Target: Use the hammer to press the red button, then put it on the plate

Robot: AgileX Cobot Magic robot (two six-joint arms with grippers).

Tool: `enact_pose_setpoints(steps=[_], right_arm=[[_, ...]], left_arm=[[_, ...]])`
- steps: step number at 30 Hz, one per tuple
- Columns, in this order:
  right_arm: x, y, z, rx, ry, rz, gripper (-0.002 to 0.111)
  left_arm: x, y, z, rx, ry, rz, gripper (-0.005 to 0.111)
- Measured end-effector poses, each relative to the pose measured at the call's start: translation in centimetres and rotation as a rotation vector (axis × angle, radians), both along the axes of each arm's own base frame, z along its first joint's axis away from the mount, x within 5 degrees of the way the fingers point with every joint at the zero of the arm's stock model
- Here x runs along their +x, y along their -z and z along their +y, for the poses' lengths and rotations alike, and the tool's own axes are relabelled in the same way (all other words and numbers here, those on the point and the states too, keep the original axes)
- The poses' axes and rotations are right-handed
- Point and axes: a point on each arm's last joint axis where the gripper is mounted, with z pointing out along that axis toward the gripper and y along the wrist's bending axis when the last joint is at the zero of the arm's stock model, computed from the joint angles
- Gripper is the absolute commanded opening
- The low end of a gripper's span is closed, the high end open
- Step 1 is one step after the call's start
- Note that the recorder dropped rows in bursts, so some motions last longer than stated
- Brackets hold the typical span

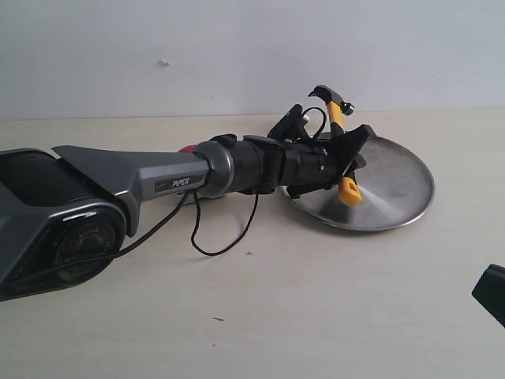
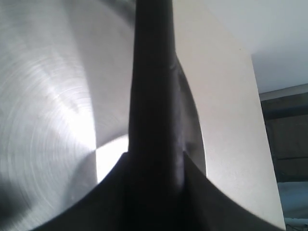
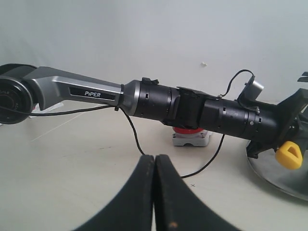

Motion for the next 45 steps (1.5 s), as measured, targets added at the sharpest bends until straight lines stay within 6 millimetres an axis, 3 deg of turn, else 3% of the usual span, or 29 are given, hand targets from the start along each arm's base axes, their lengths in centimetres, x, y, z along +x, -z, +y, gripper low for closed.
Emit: enact_pose_setpoints(steps=[5, 13, 22, 30, 45], right_arm=[[0.00, 0.00, 0.00, 0.000, 0.000, 0.000, 0.000], [0.00, 0.00, 0.00, 0.000, 0.000, 0.000, 0.000], [0.00, 0.00, 0.00, 0.000, 0.000, 0.000, 0.000], [0.00, 0.00, 0.00, 0.000, 0.000, 0.000, 0.000], [0.00, 0.00, 0.00, 0.000, 0.000, 0.000, 0.000]], left_arm=[[0.00, 0.00, 0.00, 0.000, 0.000, 0.000, 0.006], [-0.10, -0.04, -0.09, -0.007, 0.013, 0.003, 0.037], [-0.17, -0.08, -0.16, -0.015, 0.022, 0.007, 0.038], [-0.31, -0.35, -0.29, -0.039, 0.075, 0.006, 0.052], [-0.09, -0.58, 0.05, -0.064, 0.122, 0.007, 0.053]])
